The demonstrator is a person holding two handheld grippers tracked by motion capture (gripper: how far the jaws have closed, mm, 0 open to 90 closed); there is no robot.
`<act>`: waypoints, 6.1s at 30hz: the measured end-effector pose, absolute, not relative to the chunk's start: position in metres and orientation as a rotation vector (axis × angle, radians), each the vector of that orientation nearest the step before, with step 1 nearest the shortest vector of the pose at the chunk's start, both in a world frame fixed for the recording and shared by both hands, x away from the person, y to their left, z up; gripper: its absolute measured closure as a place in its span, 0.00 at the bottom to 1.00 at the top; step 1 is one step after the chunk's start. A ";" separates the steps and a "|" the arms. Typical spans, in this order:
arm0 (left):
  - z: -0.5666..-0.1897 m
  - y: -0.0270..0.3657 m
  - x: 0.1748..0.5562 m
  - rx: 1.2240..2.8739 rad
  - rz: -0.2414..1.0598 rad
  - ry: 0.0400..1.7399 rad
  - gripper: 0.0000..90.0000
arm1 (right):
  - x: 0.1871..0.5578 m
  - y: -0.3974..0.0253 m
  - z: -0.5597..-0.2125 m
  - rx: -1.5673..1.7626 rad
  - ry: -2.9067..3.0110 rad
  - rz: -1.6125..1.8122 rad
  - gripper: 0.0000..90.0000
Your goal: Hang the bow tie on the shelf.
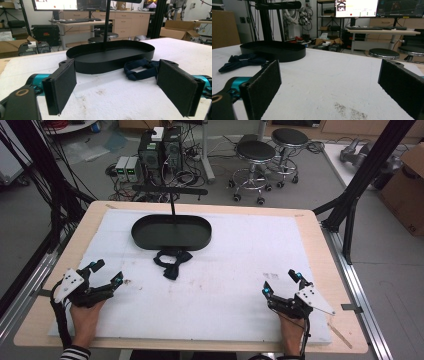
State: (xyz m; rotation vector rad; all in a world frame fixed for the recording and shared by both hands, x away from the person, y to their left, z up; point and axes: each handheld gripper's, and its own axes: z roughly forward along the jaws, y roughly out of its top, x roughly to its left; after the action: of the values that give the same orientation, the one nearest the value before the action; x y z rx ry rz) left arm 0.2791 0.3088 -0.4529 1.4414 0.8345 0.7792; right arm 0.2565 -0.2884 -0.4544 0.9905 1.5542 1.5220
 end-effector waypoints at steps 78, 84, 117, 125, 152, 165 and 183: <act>-0.354 0.217 0.347 1.908 0.447 0.874 0.18 | 0.257 -0.289 -0.454 0.992 1.551 1.528 0.04; -0.347 0.196 0.361 2.004 0.419 0.883 0.18 | 0.257 -0.289 -0.454 0.990 1.553 1.526 0.04; -0.390 0.125 0.402 2.320 0.293 1.055 0.31 | 0.257 -0.289 -0.454 0.988 1.552 1.525 0.04; -0.402 0.113 0.405 2.367 0.292 1.068 0.33 | 0.257 -0.289 -0.454 0.995 1.552 1.530 0.04; -0.415 0.100 0.412 2.418 0.310 1.213 0.70 | 0.257 -0.289 -0.454 0.995 1.552 1.530 0.04; -0.415 0.102 0.414 2.403 0.291 1.203 0.82 | 0.257 -0.289 -0.454 0.992 1.551 1.529 0.04; -0.398 0.106 0.400 2.288 0.439 0.966 0.83 | 0.257 -0.289 -0.454 0.989 1.550 1.528 0.04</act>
State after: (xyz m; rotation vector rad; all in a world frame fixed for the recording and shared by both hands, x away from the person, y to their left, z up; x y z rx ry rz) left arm 0.4002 0.1065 -0.3978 2.2879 0.9665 0.4395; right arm 0.2567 -0.2893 -0.4545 0.9888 1.5504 1.5277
